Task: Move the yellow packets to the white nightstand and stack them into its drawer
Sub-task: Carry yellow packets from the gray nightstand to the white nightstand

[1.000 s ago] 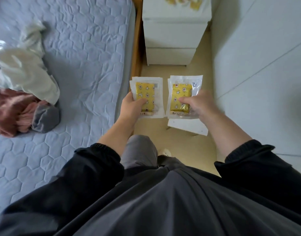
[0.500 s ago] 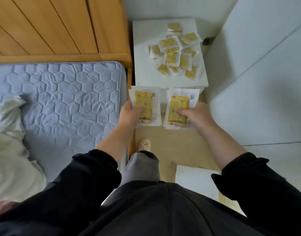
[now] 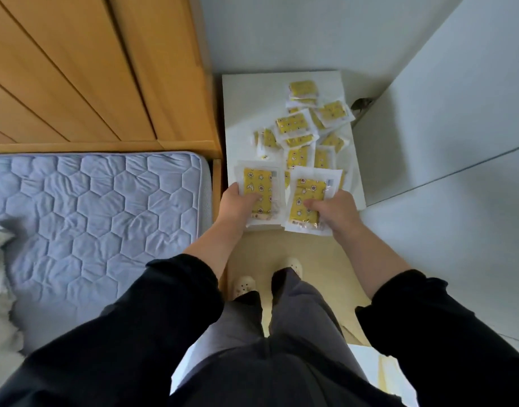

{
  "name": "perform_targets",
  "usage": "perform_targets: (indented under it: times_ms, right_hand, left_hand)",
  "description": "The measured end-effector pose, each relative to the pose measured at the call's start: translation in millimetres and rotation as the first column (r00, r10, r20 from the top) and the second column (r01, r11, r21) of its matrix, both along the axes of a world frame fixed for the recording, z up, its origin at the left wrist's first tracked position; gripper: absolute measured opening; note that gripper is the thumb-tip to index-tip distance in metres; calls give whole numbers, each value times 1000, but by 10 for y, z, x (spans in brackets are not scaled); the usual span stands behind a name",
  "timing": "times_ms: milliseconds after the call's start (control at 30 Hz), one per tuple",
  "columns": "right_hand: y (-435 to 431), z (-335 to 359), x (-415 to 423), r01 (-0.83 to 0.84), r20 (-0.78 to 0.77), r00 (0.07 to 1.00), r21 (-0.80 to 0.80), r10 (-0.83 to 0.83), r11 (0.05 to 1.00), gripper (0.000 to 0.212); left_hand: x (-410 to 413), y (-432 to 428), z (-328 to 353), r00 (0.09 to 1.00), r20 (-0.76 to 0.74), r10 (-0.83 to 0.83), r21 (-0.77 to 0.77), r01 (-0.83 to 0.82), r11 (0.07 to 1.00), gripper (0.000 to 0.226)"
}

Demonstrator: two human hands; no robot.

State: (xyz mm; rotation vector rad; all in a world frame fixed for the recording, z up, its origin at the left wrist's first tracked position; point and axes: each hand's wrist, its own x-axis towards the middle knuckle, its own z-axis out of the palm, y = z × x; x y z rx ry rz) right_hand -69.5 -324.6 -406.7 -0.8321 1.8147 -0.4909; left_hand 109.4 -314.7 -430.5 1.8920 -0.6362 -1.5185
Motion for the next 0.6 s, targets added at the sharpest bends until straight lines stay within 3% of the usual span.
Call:
perform_targets:
  times_ms: [133,233,333,467,600]
  right_hand:
    - [-443,-162,-137,-44,18,999,12,44,999,23]
    - [-824,-310,-258,-71,23,997,39,70,997,24]
    - [-1229,-483,-381,-107,-4,994,51,107,993,28]
    - [-1803,-678,-512,-138,-50,989,63,142,988,36]
    - [-2345,-928,-580,-176,-85,980,39,179,984,38]
  left_hand:
    - [-126,-331,-226,998,7,64,61,-64,996,29]
    - [-232,-682,-352,994,15,105,103,-106,989,12]
    - [-358,-1081,-435,991,63,114,112,-121,986,10]
    - [-494,-1641,-584,981,180,67,116,-89,989,15]
    - [-538,-2121,-786,957,288,25,116,-61,991,39]
